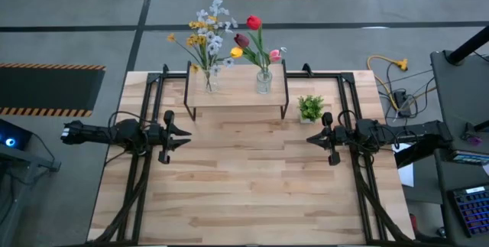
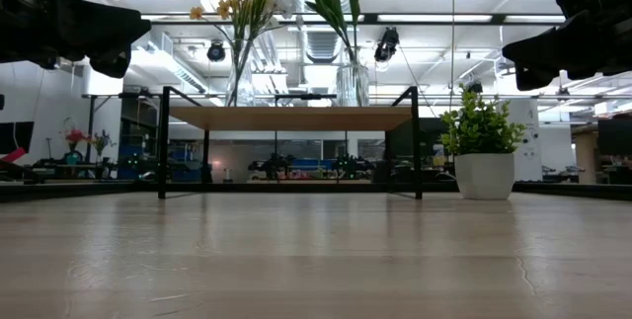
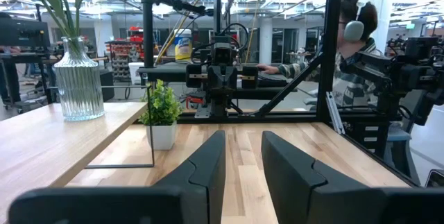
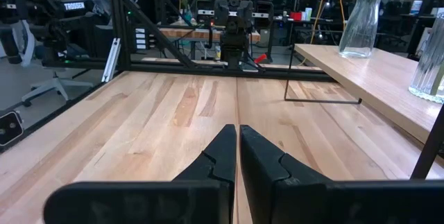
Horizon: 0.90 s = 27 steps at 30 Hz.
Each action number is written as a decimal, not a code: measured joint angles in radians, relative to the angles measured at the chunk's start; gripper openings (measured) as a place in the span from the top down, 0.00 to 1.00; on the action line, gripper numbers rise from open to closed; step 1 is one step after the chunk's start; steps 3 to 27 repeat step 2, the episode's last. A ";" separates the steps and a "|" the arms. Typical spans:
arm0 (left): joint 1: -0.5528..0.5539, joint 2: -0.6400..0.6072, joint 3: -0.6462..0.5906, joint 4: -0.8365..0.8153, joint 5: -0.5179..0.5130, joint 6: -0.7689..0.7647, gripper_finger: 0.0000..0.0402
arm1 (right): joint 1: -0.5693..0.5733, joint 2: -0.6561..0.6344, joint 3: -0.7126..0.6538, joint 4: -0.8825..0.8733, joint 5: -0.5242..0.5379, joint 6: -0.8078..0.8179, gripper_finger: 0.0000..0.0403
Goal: Pick and place flowers into a vace then onto a shelf
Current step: Return to Home Position
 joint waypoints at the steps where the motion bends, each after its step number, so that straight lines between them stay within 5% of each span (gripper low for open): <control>1: 0.000 0.000 0.000 0.000 0.000 0.000 0.81 | 0.000 0.000 0.000 0.000 0.000 0.000 0.97; 27: 0.000 0.000 0.000 0.000 0.000 0.000 0.81 | 0.000 0.000 0.000 0.000 0.000 0.000 0.97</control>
